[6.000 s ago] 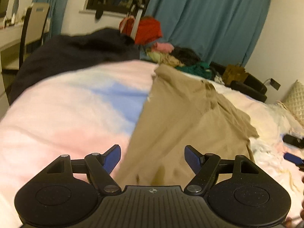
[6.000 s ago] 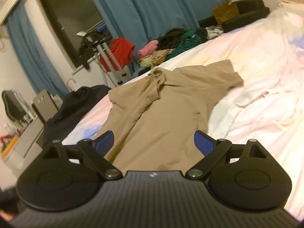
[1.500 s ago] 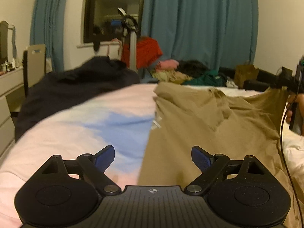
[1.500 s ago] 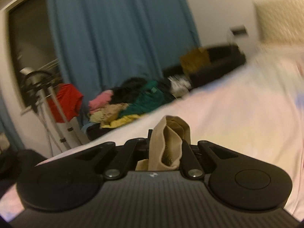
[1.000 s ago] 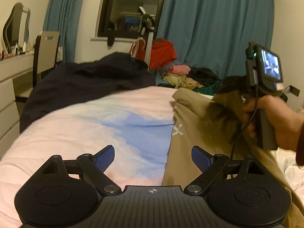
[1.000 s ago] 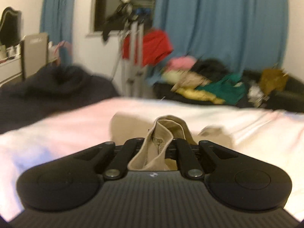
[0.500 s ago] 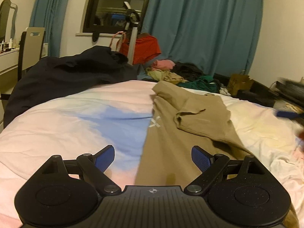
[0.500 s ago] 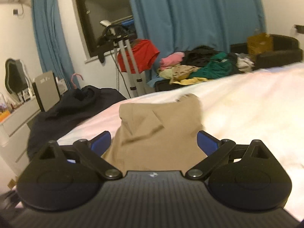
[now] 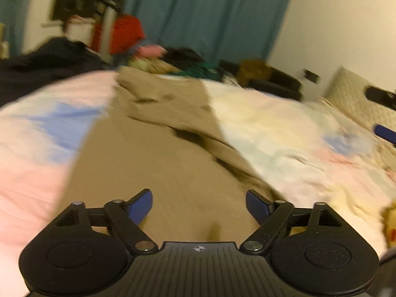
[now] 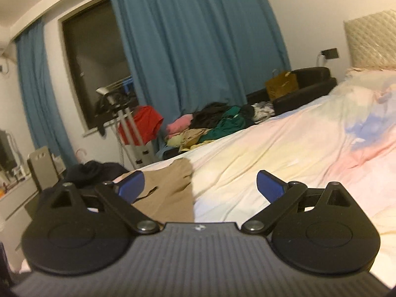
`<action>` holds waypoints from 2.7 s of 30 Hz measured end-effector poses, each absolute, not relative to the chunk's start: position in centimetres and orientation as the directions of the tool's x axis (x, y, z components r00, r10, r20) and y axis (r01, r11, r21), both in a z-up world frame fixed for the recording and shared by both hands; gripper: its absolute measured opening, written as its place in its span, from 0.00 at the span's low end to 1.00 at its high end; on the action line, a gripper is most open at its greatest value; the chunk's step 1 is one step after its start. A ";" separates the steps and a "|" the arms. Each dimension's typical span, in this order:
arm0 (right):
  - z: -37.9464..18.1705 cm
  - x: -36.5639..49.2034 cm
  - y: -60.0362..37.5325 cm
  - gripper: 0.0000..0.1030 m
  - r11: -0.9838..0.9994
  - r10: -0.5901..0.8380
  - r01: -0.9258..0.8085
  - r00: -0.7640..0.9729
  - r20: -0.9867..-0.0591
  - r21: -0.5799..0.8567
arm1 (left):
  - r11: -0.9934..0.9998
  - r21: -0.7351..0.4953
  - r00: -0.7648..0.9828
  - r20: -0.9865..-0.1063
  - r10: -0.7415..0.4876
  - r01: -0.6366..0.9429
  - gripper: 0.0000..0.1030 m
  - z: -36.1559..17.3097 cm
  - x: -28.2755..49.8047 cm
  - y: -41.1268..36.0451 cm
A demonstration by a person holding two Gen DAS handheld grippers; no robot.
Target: Fold clothes
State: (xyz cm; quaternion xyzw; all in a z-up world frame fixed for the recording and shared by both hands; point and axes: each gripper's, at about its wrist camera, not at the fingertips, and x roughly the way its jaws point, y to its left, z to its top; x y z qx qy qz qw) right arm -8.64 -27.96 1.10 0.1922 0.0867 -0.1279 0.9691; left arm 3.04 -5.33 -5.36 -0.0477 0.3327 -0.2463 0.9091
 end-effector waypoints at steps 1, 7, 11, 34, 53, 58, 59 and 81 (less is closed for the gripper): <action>1.1 -9.0 -28.6 0.96 0.892 -0.212 0.278 0.954 -0.212 0.357 | 0.861 -0.274 0.633 -0.588 -0.503 0.429 0.76 -5.5 2.9 -6.4; 0.4 -10.2 -31.3 0.96 0.880 -0.273 0.321 0.945 -0.180 0.351 | 0.773 -0.361 0.493 -0.611 -0.619 0.522 0.48 -6.7 1.6 -13.5; 0.0 -10.7 -32.9 0.96 0.862 -0.305 0.345 0.938 -0.163 0.371 | 0.718 -0.404 0.393 -0.633 -0.667 0.567 0.40 -8.3 0.6 -17.9; -1.5 -9.3 -32.4 0.96 0.862 -0.259 0.331 0.939 -0.227 0.384 | 0.710 -0.524 0.446 -0.553 -0.703 0.470 0.00 -5.7 0.3 -6.4; -3.8 -4.7 -23.7 0.96 0.970 -0.017 0.132 0.875 -0.484 0.205 | 0.817 -0.554 0.551 -0.636 -0.540 0.160 0.00 -8.9 2.3 3.5; -3.9 -4.4 -23.4 0.96 0.972 -0.025 0.138 0.865 -0.502 0.190 | 0.821 -0.548 0.559 -0.636 -0.533 0.159 0.01 -9.1 1.6 3.9; -3.9 -4.6 -23.6 0.96 0.970 -0.024 0.142 0.862 -0.506 0.196 | 0.820 -0.550 0.561 -0.634 -0.533 0.157 0.01 -9.1 1.3 4.1; -8.0 -4.1 -27.6 0.95 0.780 0.295 0.155 0.763 -0.575 0.606 | 0.879 -0.477 0.634 -0.686 -0.357 -0.022 0.71 -6.4 4.1 10.2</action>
